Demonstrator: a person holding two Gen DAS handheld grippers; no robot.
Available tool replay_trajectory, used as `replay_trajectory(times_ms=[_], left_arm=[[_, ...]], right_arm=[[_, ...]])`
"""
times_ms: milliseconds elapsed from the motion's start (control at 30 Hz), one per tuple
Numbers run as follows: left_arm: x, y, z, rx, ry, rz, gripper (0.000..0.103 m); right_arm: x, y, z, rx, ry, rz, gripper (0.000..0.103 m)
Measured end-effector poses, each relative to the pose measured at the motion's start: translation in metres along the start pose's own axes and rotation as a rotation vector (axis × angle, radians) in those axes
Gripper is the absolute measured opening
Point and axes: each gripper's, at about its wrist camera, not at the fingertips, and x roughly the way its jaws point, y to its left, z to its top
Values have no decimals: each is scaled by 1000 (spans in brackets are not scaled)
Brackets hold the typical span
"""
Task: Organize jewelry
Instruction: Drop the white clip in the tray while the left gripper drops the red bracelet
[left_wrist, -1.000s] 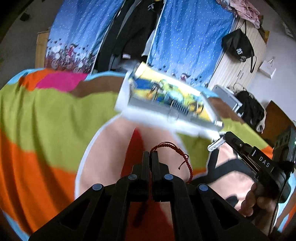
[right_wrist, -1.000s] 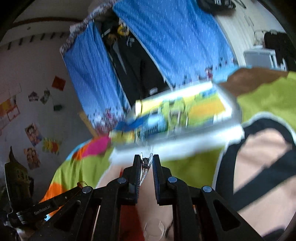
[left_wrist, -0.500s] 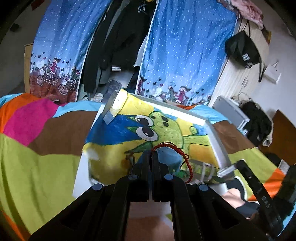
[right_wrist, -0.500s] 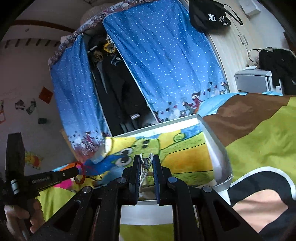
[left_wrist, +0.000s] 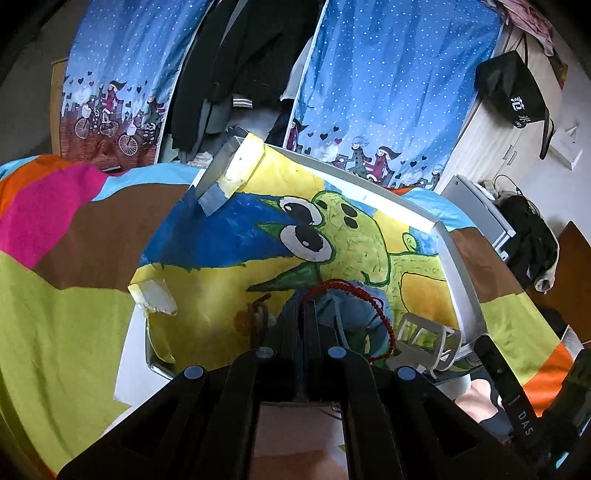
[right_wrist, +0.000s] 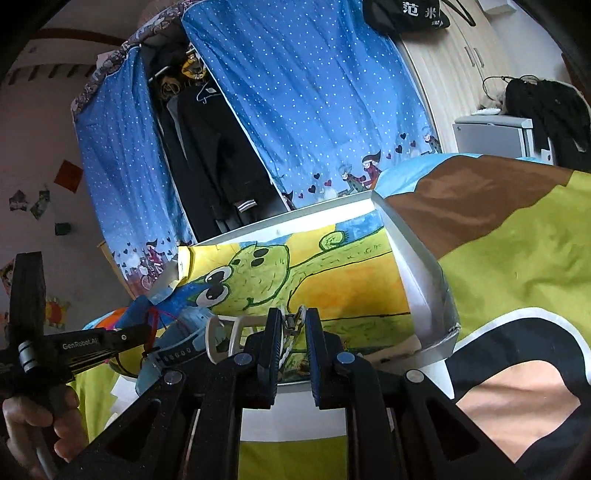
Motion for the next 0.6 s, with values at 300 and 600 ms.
replay_trajectory(times_ms=[300,600], left_arm=[[-2,0,1,-9,48,23,18],[-22,-3,1,-38,20,24,48]], right_arm=[[-6,-4,5,15,10,-10,32],[-24,-8,13,21,-14,-14,58]])
